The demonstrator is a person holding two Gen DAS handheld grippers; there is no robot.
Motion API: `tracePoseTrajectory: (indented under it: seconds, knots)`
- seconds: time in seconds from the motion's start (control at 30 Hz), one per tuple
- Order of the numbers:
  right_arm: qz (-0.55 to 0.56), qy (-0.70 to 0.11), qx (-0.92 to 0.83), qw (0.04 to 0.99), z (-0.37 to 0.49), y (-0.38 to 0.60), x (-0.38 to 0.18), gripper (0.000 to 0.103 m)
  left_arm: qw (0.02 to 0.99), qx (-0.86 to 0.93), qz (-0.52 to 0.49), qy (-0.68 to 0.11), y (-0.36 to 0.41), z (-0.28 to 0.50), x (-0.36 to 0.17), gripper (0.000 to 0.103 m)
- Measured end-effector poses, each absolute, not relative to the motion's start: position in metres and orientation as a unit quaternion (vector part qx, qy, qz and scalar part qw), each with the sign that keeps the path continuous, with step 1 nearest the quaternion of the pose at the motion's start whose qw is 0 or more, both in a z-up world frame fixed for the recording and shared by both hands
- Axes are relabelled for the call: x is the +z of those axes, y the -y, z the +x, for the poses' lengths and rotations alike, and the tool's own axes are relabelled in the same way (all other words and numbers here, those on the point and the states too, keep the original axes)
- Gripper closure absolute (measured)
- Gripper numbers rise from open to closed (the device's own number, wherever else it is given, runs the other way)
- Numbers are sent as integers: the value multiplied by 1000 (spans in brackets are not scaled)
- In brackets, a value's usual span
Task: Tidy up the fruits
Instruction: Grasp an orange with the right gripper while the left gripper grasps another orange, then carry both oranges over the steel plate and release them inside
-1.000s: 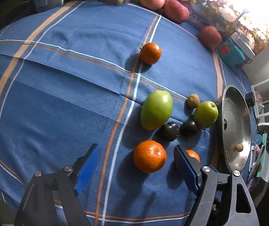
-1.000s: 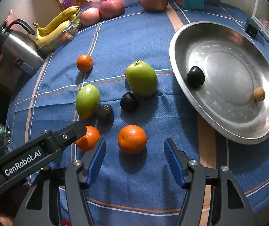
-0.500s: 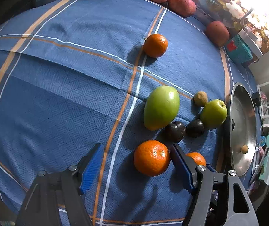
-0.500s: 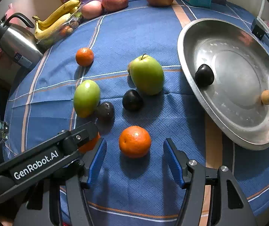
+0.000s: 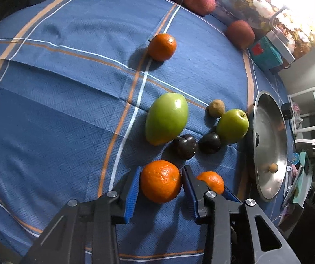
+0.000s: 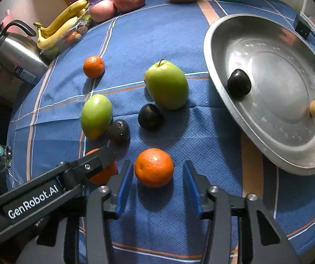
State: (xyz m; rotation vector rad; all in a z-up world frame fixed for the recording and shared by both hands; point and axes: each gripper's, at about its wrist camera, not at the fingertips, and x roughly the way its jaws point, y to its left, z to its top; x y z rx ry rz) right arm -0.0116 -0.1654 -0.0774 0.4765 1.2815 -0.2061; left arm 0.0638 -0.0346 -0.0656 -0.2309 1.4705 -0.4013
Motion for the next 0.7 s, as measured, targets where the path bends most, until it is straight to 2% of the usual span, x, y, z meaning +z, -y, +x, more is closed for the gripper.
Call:
tracePoseTrajectory:
  seconds: [0.07, 0.7]
  knots:
    - [224, -589, -87, 771, -11, 165, -77, 66, 718, -182, -111, -663, 34, 65, -65, 63]
    - [212, -531, -108, 813, -13, 170, -33, 66, 787, -170, -118, -582, 9, 71, -10, 63]
